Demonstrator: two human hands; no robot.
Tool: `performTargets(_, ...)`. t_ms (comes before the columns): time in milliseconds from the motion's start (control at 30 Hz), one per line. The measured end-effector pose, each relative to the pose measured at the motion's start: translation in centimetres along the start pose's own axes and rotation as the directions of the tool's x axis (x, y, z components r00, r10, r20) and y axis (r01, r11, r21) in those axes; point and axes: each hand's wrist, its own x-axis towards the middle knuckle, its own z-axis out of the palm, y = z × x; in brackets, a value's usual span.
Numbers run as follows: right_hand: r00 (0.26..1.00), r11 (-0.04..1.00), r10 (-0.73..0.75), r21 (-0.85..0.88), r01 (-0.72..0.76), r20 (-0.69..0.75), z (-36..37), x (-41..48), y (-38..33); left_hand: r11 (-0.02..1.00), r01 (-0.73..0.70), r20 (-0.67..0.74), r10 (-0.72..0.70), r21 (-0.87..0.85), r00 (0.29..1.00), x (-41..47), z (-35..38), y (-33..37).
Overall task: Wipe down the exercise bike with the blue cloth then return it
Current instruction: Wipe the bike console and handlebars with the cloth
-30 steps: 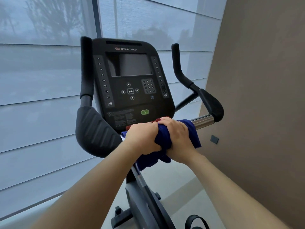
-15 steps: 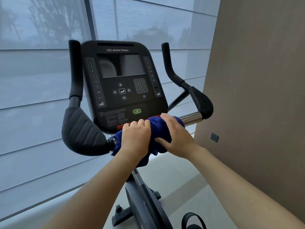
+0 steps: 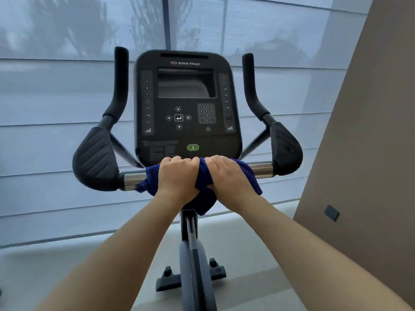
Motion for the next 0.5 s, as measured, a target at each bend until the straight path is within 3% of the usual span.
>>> performTargets(133, 0.990, 0.983, 0.033, 0.181, -0.008, -0.138, -0.2, -1.7, -0.6, 0.994, 0.056, 0.043, -0.052, -0.089, 0.998, -0.5, -0.7, 0.5)
performTargets(267, 0.967, 0.958, -0.027, 0.271, 0.098, -0.253, -2.0, -3.3, 1.8, 0.955, 0.035, -0.085, -0.063, -0.296, 0.994, -2.3, -0.9, 1.2)
performTargets(367, 0.980, 0.976, 0.038, 0.217, 0.005, -0.193, -2.9, -4.5, 4.8, 0.924, -0.035, -0.035, 0.023, -0.381, 0.999, -1.6, -1.0, 4.2)
performTargets(500, 0.997, 0.981, 0.076, 0.180, -0.071, -0.019, -2.2, -6.9, 8.0, 0.978, -0.125, 0.090, 0.142, -0.166, 0.986, 0.0, -0.1, 7.9)
